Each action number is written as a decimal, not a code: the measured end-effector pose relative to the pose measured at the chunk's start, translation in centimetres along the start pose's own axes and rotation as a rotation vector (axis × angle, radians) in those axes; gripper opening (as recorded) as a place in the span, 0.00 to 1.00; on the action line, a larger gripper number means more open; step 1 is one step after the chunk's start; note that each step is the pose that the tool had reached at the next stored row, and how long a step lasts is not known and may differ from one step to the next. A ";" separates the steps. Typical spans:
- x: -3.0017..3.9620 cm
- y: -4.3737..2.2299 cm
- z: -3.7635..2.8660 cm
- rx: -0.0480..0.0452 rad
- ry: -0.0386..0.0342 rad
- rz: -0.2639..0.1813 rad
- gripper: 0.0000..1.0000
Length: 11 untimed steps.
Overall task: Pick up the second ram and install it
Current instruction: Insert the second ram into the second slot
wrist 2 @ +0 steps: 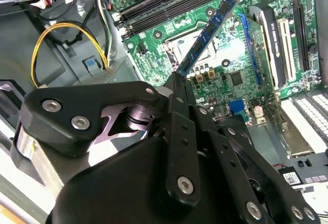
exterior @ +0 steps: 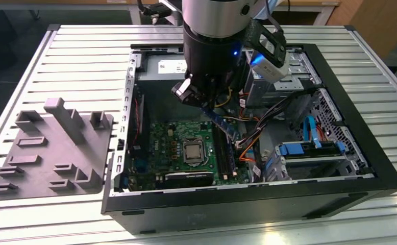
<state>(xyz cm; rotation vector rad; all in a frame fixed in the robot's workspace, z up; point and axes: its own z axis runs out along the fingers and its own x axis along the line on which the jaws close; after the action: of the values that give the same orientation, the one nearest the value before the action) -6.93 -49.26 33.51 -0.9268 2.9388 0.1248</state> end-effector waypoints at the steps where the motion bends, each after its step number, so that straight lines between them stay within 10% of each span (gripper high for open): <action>1: 0.00 0.00 0.00 0.0003 -0.0002 0.004 0.12; 11: 0.00 0.00 0.00 0.0040 -0.0031 0.051 0.12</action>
<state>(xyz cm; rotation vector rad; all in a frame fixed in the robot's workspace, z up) -6.93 -49.26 33.51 -0.8508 2.9596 0.1225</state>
